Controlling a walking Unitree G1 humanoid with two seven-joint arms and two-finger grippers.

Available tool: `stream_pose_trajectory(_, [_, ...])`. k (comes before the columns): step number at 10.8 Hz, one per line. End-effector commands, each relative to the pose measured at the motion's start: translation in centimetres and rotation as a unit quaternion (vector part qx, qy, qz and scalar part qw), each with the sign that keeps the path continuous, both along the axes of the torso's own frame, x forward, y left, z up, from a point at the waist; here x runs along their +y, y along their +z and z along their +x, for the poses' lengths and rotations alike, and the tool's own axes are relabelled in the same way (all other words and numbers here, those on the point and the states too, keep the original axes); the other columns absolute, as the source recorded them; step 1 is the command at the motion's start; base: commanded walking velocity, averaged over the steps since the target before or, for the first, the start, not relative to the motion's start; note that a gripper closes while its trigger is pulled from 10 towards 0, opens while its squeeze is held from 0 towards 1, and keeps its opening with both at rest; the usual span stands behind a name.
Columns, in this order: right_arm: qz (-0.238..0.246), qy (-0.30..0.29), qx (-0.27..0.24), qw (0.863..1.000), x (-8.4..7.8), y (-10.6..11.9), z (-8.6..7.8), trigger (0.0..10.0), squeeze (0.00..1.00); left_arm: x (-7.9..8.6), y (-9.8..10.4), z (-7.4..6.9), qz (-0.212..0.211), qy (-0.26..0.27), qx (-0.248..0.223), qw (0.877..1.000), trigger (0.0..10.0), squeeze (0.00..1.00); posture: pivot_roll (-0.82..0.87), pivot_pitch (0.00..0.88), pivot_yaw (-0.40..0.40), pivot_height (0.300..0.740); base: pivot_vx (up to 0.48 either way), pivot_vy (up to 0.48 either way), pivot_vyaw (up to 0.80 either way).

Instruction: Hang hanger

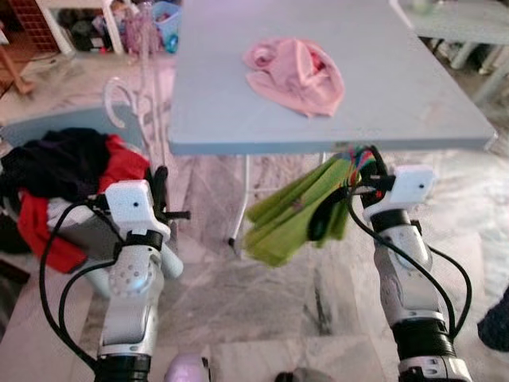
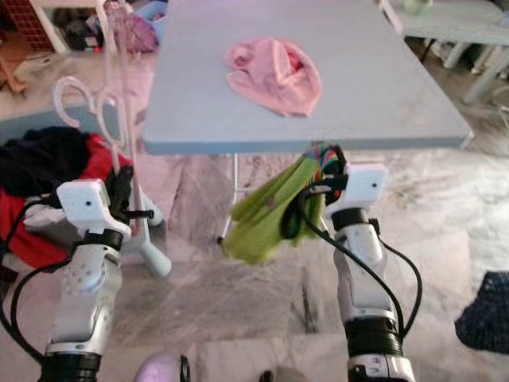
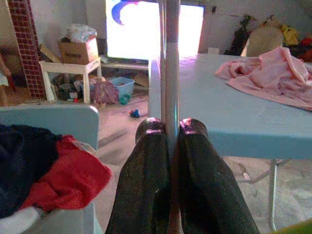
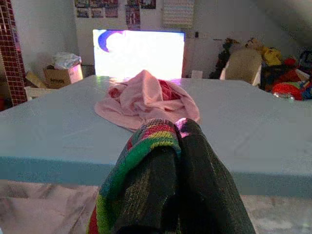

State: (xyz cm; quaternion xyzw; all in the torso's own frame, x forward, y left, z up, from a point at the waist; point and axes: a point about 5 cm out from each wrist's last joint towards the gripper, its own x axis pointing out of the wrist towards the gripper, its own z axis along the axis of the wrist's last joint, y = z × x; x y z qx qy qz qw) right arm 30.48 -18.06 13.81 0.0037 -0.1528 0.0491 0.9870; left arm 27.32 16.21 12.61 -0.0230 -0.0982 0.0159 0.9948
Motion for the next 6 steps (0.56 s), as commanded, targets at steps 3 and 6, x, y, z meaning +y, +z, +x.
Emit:
stream_pose_trajectory(3, [0.003,-0.005,-0.016,1.000,-0.1,0.8,0.2,0.0,0.00,0.1,0.3,0.0,-0.001,0.001,-0.005,1.000,10.0,0.00,0.04,0.076,-0.032,0.740,0.480,0.000,0.00])
stream_pose_trajectory(6, [0.001,-0.004,-0.042,0.999,0.0,2.3,0.8,0.0,0.00,0.0,0.3,0.0,0.000,-0.002,-0.004,1.000,10.0,0.00,0.04,0.080,-0.028,0.740,0.480,0.000,0.00])
